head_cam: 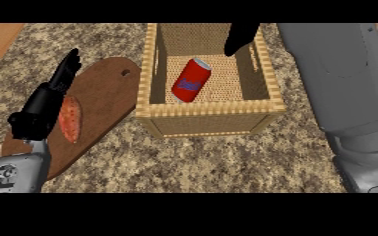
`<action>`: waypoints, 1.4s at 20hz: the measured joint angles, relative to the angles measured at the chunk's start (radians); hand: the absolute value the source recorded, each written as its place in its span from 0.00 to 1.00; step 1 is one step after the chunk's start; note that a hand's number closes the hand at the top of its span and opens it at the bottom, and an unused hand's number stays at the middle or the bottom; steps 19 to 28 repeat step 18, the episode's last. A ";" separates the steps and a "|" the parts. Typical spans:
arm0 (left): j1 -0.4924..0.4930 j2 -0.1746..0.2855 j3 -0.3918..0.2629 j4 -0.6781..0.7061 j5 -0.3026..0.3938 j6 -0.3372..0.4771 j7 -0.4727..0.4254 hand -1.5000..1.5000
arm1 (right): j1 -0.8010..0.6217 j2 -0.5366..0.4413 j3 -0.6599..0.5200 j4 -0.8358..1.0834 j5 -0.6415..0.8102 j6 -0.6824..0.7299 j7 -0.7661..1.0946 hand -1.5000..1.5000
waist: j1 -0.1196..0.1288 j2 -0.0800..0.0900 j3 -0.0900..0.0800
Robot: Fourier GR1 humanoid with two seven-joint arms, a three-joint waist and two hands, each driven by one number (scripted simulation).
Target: Pick the can from the placemat and place it in the basket
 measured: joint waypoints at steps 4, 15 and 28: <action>-0.010 -0.006 -0.004 0.000 -0.009 0.007 0.005 0.50 | 0.003 0.038 -0.072 -0.010 -0.038 -0.079 0.009 0.00 | -0.001 0.000 0.000; -0.012 0.000 0.003 -0.003 -0.003 -0.004 0.007 0.50 | -0.023 -0.018 -0.373 0.048 -0.103 -0.422 0.042 0.00 | 0.005 0.004 0.000; -0.018 0.001 0.008 0.000 -0.003 -0.003 0.008 0.50 | -0.003 -0.078 -0.433 0.086 -0.114 -0.466 0.010 0.00 | 0.005 0.005 0.000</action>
